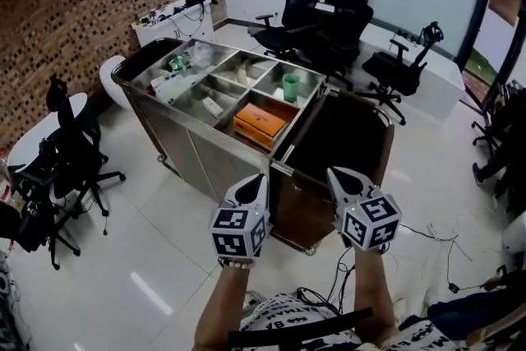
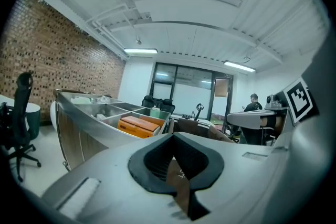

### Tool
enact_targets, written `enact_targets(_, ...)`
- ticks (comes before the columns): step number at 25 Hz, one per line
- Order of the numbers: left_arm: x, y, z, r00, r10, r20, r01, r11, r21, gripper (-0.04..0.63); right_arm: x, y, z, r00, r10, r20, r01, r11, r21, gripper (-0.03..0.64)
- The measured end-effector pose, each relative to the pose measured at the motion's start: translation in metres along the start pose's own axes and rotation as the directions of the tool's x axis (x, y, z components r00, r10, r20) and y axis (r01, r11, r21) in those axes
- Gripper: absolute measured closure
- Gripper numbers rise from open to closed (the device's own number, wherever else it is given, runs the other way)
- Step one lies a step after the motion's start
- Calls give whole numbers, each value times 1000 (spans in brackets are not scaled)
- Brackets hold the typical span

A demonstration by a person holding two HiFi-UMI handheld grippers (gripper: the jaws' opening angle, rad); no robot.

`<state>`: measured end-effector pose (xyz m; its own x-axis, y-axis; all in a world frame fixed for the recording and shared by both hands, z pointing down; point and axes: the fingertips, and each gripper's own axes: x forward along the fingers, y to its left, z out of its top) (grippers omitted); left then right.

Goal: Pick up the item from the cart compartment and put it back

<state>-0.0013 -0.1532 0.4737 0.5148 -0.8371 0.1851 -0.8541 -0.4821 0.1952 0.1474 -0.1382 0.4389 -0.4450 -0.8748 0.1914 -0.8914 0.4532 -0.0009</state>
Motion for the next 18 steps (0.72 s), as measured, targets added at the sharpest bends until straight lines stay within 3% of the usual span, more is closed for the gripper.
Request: enact_targets(18,-12,-2,-4,1000,22,-6,-22,1000,5,594,0,16,-14,999,33,-10,-33,999,23,609)
